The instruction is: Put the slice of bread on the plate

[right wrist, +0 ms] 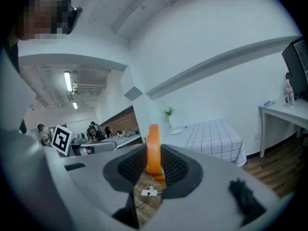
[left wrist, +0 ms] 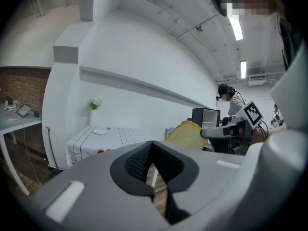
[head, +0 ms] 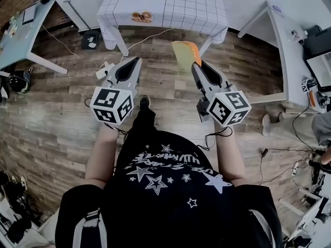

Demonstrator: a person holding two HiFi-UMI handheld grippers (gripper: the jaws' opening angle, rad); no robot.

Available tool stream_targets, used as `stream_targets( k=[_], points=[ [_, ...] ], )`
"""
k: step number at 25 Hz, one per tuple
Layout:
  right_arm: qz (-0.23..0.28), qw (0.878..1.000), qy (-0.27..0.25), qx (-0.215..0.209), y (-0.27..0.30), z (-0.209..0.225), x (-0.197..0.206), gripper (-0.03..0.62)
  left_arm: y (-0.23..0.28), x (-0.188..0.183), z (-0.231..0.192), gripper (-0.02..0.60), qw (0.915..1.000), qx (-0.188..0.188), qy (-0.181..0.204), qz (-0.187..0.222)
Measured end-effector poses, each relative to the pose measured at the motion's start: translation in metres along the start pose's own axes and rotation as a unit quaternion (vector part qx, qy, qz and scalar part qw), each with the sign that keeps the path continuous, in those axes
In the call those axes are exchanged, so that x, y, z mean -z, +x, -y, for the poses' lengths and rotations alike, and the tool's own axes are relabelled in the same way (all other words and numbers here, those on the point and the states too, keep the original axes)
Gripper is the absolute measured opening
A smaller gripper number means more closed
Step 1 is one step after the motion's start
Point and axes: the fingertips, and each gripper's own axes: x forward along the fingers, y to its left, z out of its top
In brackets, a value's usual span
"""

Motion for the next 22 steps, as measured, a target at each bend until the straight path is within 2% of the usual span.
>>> stream_targets(
  k=[5, 22],
  points=[
    [0.004, 1.000, -0.002, 0.027, 0.028, 0.028, -0.011, 0.092, 0.035, -0.007, -0.021, 0.009, 0.9999, 0.014, -0.002, 0.002],
    [-0.017, 0.998, -0.006, 0.058, 0.173, 0.066, -0.049, 0.092, 0.130, -0.035, -0.143, 0.009, 0.9983, 0.054, -0.015, -0.012]
  ],
)
